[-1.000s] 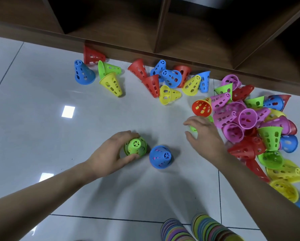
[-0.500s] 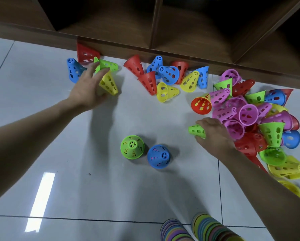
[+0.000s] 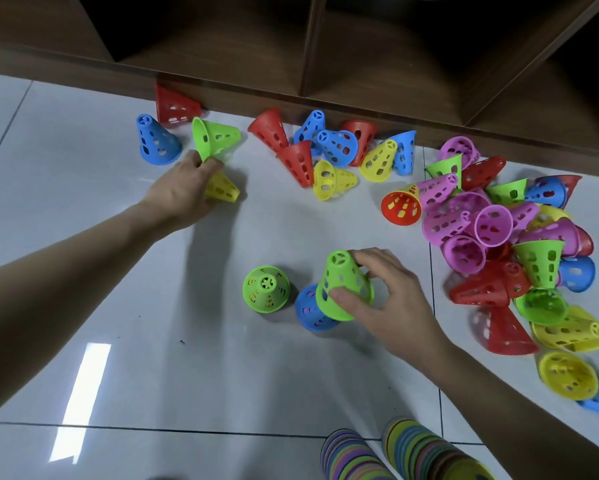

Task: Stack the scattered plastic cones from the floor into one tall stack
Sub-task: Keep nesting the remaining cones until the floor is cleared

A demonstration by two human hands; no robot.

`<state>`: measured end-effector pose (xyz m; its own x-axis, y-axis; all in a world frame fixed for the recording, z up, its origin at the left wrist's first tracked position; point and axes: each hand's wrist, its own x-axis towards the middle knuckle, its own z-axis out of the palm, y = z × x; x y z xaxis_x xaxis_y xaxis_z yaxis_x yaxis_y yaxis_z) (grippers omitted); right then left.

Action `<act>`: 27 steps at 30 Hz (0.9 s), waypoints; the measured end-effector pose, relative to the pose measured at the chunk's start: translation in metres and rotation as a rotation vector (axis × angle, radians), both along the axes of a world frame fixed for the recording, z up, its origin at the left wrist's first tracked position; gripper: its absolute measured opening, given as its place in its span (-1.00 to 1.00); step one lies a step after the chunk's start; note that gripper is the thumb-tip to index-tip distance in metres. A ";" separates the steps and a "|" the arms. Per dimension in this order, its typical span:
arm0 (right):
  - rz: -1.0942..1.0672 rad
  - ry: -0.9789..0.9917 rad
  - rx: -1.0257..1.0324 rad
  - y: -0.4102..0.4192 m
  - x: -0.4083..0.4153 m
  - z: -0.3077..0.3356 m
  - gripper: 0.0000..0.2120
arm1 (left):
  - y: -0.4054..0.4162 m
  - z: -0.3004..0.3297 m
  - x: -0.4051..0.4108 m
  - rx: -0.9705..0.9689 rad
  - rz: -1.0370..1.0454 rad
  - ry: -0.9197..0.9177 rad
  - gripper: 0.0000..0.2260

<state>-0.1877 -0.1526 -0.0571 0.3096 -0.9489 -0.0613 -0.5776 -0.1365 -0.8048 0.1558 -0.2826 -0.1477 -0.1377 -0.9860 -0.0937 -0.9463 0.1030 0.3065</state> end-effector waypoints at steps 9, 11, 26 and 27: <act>0.155 0.139 0.121 0.010 -0.008 -0.043 -0.64 | 0.040 0.022 -0.002 -0.092 -0.029 0.026 -0.49; 0.188 0.171 0.133 0.010 -0.009 -0.050 -0.62 | 0.061 0.029 -0.014 -0.068 -0.027 0.233 -0.46; -0.121 0.014 0.065 -0.060 -0.004 -0.055 -0.42 | 0.145 0.021 -0.065 0.023 -0.270 0.621 -0.59; -0.126 0.032 0.012 -0.073 -0.003 -0.059 -0.44 | 0.143 0.018 -0.063 0.024 -0.292 0.601 -0.58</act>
